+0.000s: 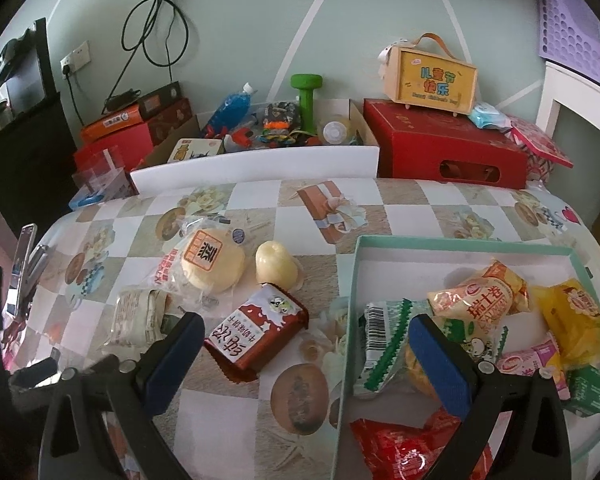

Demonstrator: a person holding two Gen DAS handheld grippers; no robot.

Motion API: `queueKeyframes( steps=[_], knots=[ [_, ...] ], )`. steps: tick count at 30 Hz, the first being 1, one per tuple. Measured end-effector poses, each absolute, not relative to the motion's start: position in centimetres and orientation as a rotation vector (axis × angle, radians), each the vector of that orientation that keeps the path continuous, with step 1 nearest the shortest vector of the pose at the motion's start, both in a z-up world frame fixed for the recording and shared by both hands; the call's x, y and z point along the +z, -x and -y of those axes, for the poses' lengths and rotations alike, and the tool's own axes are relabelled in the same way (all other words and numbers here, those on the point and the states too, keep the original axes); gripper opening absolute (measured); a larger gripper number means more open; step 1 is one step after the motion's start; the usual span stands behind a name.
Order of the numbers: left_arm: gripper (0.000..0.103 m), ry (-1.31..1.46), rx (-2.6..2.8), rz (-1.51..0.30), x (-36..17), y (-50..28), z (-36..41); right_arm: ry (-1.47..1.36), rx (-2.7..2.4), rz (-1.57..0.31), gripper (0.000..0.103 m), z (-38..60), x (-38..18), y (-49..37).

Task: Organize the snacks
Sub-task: 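Reach the left tool toward the white printed packet while the right tool approaches the red milk biscuit box, then close the left tool on the white packet while the right tool grasps the red milk biscuit box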

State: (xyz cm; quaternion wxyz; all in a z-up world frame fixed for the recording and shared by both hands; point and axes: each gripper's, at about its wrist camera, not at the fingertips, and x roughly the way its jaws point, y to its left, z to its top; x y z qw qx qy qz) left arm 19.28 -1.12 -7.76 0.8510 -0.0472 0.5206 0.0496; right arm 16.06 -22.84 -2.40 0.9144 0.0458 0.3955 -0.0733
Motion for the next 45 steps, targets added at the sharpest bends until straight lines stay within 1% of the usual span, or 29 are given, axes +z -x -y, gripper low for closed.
queueKeyframes(
  steps=[5, 9, 11, 12, 15, 17, 18, 24, 34, 39, 45],
  knots=[
    [0.102, 0.173, 0.076, -1.054, -6.9, -19.5, 0.2, -0.076, -0.143, -0.827, 0.103, 22.4, -3.1, -16.4],
    [0.102, 0.219, 0.004, -1.016, -6.5, -20.7, 1.3, -0.089, -0.13, -0.826, 0.101, 22.2, -3.6, -16.6],
    [0.102, 0.232, -0.022, -0.994, -6.4, -21.5, 1.9, -0.104, -0.12, -0.828, 0.095, 22.2, -3.7, -16.7],
    [0.102, 0.233, -0.03, -0.992, -6.5, -22.0, 2.1, -0.107, -0.121, -0.829, 0.09, 22.2, -3.8, -16.7],
    [0.102, 0.219, -0.062, -0.984, -6.7, -22.9, 3.4, -0.105, -0.12, -0.838, 0.084, 22.1, -4.1, -17.1],
    [0.102, 0.198, -0.081, -0.994, -7.1, -23.3, 4.0, -0.102, -0.12, -0.842, 0.076, 22.0, -4.2, -17.3],
    [0.102, 0.185, -0.084, -1.001, -7.4, -23.5, 4.4, -0.099, -0.118, -0.843, 0.075, 22.0, -4.3, -17.3],
    [0.102, 0.115, -0.015, -1.03, -8.4, -24.4, 4.8, -0.084, -0.104, -0.842, 0.074, 21.4, -4.5, -17.9],
    [0.102, 0.12, 0.038, -1.037, -8.6, -24.0, 2.9, -0.097, -0.1, -0.911, 0.074, 20.4, -6.5, -19.6],
    [0.102, 0.105, 0.043, -1.037, -8.7, -24.3, 3.3, -0.143, -0.097, -0.933, 0.074, 20.8, -7.0, -19.7],
    [0.1, 0.073, 0.049, -1.04, -8.9, -24.5, 3.9, -0.129, -0.102, -0.944, 0.072, 20.7, -7.5, -19.9]
  ],
)
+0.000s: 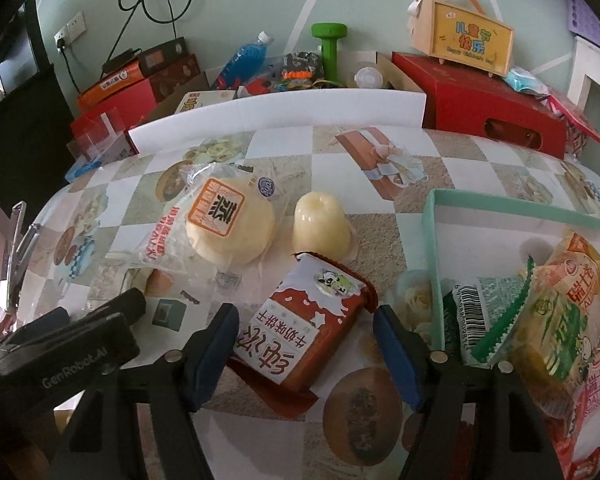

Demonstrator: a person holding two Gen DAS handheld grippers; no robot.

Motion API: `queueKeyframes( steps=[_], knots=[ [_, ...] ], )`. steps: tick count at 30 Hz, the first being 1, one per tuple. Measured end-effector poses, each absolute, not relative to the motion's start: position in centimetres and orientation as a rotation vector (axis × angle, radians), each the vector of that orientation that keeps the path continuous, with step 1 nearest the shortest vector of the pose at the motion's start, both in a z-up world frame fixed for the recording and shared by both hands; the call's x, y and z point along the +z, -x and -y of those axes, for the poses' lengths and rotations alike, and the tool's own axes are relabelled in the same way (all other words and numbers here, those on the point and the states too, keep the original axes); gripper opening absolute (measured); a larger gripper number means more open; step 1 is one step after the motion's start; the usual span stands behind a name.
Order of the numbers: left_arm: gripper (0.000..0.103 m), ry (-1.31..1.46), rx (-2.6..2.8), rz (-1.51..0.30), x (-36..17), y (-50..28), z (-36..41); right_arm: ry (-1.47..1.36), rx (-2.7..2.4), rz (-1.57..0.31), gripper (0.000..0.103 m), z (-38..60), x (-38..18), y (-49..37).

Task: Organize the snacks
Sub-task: 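Close the left tool on the white packet while the right tool grasps the red milk biscuit box, then lift both held snacks up off the table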

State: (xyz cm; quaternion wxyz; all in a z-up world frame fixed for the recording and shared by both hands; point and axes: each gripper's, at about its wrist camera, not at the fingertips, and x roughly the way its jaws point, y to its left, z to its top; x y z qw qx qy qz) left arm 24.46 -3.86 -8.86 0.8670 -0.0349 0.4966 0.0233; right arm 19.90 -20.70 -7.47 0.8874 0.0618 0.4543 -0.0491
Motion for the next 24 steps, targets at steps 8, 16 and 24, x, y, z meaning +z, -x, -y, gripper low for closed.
queueKeyframes(
  steps=[8, 16, 24],
  knots=[
    [0.095, 0.071, 0.044, -1.033, -8.7, -24.3, 3.8, -0.098, -0.125, -0.976, 0.043, 21.0, -7.6, -19.8],
    [0.062, 0.075, -0.061, -1.013, -8.0, -23.9, 5.2, -0.13, -0.105, -0.975, 0.043, 21.2, -7.0, -19.5],
    [0.053, 0.167, -0.096, -1.004, -7.1, -23.2, 4.4, -0.134, -0.104, -0.924, 0.043, 20.8, -4.7, -18.5]
  ],
)
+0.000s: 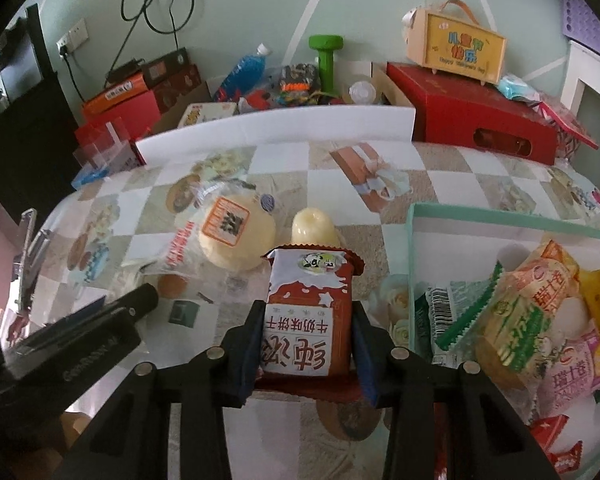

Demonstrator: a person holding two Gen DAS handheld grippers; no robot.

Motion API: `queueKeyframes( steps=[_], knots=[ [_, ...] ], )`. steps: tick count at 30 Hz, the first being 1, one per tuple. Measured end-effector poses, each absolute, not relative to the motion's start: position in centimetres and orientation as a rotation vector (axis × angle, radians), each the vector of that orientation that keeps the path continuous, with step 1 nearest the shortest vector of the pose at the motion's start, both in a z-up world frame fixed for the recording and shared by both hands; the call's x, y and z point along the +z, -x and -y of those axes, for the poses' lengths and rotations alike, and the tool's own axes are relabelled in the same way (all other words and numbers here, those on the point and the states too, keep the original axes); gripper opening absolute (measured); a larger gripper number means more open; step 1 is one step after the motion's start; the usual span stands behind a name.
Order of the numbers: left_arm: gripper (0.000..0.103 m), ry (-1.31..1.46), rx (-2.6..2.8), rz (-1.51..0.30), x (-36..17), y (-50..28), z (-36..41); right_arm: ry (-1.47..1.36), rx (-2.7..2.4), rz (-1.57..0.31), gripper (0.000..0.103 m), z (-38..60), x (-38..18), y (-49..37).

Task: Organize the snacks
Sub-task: 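Lift both held snacks up off the table, then carry both held snacks over the teal tray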

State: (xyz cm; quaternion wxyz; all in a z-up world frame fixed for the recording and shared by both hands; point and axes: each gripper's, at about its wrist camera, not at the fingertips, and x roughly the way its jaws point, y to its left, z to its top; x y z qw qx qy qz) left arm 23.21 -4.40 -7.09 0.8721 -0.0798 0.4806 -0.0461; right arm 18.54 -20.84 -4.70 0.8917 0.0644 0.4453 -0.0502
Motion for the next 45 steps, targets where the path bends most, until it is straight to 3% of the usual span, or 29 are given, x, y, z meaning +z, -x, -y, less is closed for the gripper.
queueKeyframes(
  steps=[27, 45],
  knots=[
    [0.053, 0.199, -0.125, -0.866, -0.8, -19.1, 4.2, -0.178, -0.113, -0.841, 0.043, 22.1, -0.5, -14.6],
    [0.053, 0.073, -0.447, -0.824, 1.7, -16.1, 16.4, -0.379, -0.475, -0.722, 0.043, 37.1, 2.8, -8.0]
  ],
)
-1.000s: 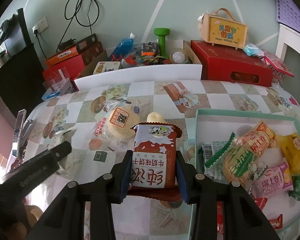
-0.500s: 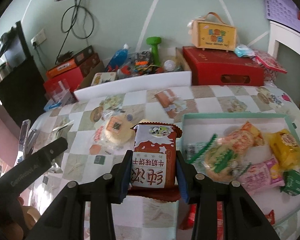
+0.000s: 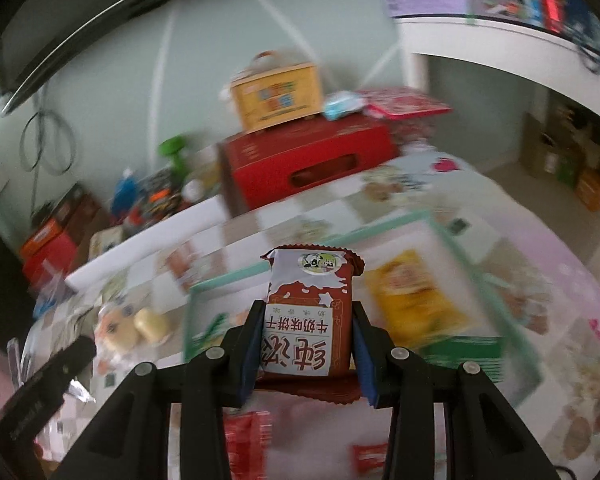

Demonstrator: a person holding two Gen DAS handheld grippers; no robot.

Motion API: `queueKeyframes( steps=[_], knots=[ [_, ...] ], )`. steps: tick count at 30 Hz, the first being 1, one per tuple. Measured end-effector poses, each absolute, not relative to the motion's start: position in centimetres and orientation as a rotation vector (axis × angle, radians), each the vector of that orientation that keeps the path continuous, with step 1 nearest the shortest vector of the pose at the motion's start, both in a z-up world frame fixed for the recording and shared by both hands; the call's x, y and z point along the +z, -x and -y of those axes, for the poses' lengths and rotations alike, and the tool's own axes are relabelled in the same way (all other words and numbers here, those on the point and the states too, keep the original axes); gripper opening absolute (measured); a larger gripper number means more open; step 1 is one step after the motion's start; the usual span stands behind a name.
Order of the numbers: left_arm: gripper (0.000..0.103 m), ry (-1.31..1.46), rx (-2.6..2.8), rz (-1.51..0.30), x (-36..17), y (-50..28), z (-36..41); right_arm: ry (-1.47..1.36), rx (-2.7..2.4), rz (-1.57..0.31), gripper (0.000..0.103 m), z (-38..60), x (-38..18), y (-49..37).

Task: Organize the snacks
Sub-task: 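Carry both held snacks over the teal tray, then lower both snacks into the tray and open both tools to release them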

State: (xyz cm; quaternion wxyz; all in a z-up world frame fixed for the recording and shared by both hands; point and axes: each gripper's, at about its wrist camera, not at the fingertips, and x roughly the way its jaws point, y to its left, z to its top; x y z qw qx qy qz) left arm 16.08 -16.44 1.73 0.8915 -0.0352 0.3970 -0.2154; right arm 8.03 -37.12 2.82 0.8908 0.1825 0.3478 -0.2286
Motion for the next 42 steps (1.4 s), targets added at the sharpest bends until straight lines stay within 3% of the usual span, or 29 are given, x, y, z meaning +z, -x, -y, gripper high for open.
queueKeyframes(
  steps=[15, 29, 33, 42],
  knots=[
    [0.053, -0.121, -0.666, -0.856, 0.2, -12.2, 27.2, -0.495, -0.564, -0.731, 0.043, 43.0, 1.7, -5.0],
    [0.054, -0.159, -0.661, -0.902, -1.2, -12.6, 28.3, -0.481, -0.532, -0.796, 0.043, 42.1, 0.1, -6.4],
    [0.065, -0.155, -0.663, -0.892, -0.7, -12.6, 28.0, -0.482, -0.536, -0.799, 0.044, 42.2, 0.2, -6.5],
    [0.065, -0.115, -0.614, -0.898, -0.4, -13.5, 26.5, -0.483, -0.554, -0.796, 0.045, 42.2, 0.6, -6.3]
  ],
)
